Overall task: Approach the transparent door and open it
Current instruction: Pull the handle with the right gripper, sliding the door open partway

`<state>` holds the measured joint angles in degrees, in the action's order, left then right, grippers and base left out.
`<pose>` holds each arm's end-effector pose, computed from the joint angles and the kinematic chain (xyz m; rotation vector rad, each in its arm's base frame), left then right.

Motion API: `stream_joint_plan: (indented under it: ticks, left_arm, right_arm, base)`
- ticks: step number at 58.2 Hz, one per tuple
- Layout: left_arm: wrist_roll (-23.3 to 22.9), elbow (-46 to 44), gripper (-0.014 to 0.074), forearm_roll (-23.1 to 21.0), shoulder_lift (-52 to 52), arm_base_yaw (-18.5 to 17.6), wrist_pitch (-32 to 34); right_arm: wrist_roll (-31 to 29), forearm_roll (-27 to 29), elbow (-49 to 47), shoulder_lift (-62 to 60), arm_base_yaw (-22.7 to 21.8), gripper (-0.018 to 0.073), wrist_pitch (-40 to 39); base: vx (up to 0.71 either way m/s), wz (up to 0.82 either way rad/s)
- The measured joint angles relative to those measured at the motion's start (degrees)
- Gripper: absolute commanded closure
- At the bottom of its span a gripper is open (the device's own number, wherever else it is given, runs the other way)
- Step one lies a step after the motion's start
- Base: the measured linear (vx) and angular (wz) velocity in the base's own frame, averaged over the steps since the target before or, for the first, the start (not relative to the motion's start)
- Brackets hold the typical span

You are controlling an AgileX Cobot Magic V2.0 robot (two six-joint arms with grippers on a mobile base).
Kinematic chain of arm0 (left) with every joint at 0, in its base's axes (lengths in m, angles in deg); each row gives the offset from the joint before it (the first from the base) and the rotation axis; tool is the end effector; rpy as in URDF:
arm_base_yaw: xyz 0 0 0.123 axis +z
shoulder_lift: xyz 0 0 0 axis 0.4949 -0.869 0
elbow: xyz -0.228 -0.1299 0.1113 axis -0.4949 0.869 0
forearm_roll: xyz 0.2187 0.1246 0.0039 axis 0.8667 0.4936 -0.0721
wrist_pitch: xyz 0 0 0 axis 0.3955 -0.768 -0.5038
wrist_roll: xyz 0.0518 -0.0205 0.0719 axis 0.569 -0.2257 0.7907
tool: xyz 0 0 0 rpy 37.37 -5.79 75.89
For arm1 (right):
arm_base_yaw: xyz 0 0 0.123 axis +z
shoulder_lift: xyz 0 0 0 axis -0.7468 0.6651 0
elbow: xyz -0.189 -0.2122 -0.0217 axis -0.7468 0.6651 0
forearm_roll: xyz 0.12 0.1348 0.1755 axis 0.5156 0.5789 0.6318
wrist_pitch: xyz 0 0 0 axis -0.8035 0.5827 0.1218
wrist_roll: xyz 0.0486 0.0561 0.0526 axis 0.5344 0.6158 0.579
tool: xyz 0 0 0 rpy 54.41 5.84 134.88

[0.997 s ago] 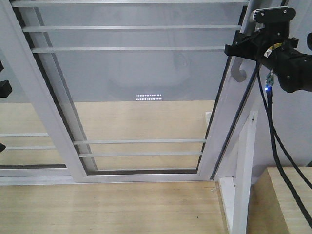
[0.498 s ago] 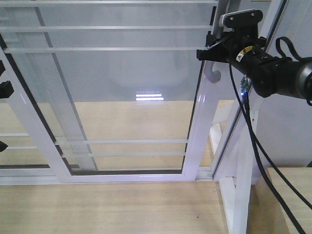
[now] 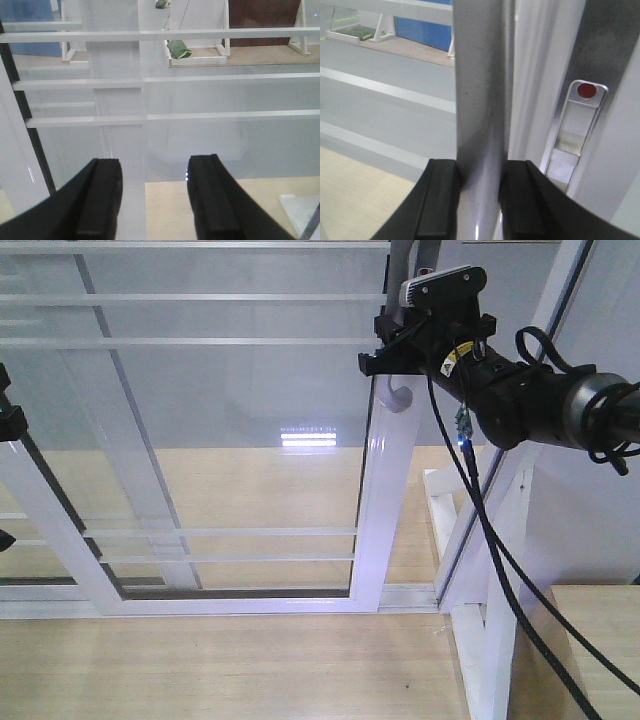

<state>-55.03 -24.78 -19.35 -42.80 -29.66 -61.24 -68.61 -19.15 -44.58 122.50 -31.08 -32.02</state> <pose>0.2124 -0.0029 0.2890 0.0218 1.7892 -0.0304 0.4111 0.1355 0.2173 -0.3744 1.7275 0.2494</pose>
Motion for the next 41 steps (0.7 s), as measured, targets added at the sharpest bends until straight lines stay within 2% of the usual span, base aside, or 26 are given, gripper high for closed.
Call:
stream_joint_plan:
  ticks: [14,41]
  left_arm:
    - [0.0,0.0,0.0168,0.0,0.0,0.0,0.0]
    - [0.0,0.0,0.0168,0.0,0.0,0.0,0.0]
  right_arm:
    - [-0.79,1.83,-0.04,0.2,1.75,0.0531,0.0]
    - [-2.59,7.62,-0.48,3.39,5.9,0.0531,-6.14]
  base:
    - [0.0,0.0]
    - [0.0,0.0]
